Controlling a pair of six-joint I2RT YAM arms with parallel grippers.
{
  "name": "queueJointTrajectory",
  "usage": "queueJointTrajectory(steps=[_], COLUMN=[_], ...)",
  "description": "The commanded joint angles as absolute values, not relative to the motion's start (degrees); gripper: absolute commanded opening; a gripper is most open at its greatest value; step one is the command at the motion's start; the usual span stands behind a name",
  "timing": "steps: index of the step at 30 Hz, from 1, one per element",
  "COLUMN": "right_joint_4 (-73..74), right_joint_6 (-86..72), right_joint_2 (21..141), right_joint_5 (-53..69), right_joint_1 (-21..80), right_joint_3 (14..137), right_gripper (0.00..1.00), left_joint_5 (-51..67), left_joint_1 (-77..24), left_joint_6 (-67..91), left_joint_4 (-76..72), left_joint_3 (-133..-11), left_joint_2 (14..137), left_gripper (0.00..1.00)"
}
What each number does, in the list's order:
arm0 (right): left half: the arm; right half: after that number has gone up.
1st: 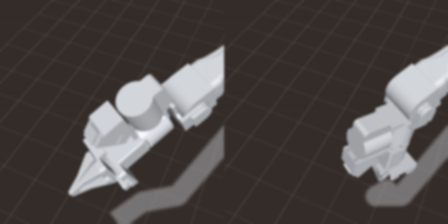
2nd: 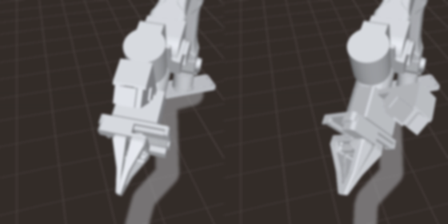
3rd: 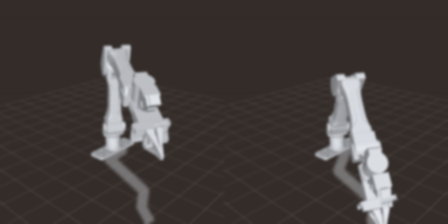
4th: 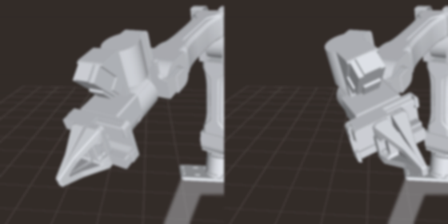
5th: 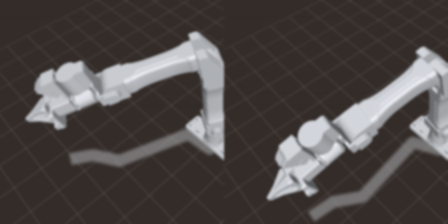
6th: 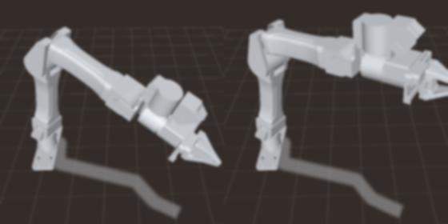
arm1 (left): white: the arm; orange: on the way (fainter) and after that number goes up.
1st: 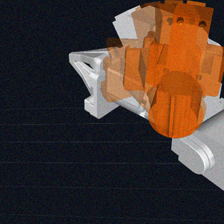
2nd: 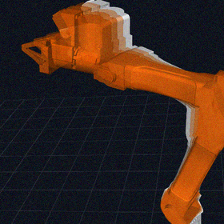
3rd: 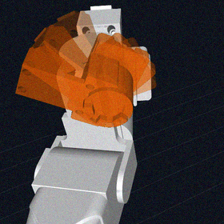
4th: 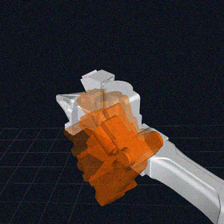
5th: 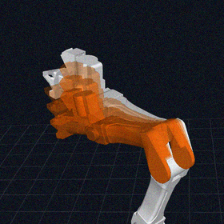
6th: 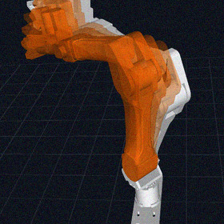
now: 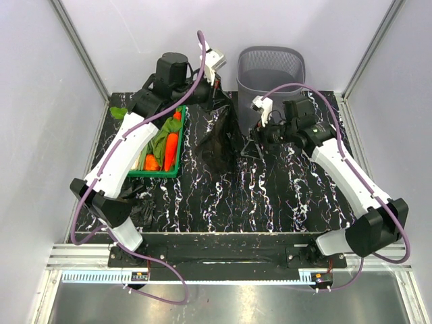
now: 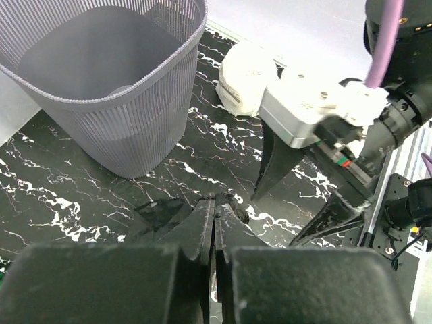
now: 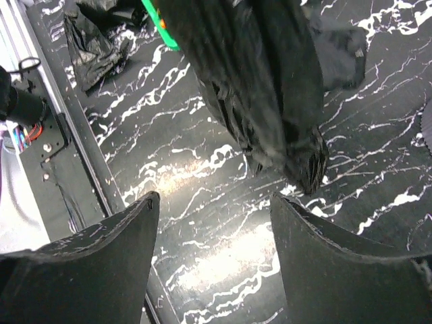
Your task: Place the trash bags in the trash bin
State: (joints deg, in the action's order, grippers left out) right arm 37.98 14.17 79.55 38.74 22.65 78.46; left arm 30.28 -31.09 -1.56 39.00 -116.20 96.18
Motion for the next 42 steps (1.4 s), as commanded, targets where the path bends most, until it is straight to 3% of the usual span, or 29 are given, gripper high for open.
queueJointTrajectory(steps=[1,15,19,20,26,35,42], right_joint_4=[28.05,21.01,22.58,23.28,29.51,46.84,47.29], right_joint_6=[9.15,5.63,7.64,8.26,11.77,19.24,23.90], right_joint_2=[80.42,84.02,83.94,83.59,82.26,83.41,84.89], right_joint_5=[39.47,36.57,32.10,30.69,23.30,12.67,1.86], right_joint_1=[23.73,24.17,24.17,24.17,24.08,24.17,24.17], right_joint_3=[78.23,78.66,80.41,81.12,86.30,100.71,111.60], right_gripper=[0.70,0.61,0.09,0.06,0.00,0.00,0.00], left_joint_5=[31.20,32.25,32.78,32.70,29.28,22.59,21.19], left_joint_1=[-31.38,-32.52,-32.70,-32.61,-32.61,-30.06,-28.74], left_joint_6=[-0.18,3.16,2.73,2.12,-3.51,-9.58,-9.67], left_joint_4=[36.74,36.03,36.47,37.00,39.81,38.85,38.58], left_joint_3=[-116.37,-116.45,-117.59,-118.38,-121.03,-117.15,-128.04], left_joint_2=[95.27,96.68,97.03,97.21,95.72,92.99,97.11], left_gripper=[0.00,0.00,0.00,0.00,0.00,0.00,0.00])
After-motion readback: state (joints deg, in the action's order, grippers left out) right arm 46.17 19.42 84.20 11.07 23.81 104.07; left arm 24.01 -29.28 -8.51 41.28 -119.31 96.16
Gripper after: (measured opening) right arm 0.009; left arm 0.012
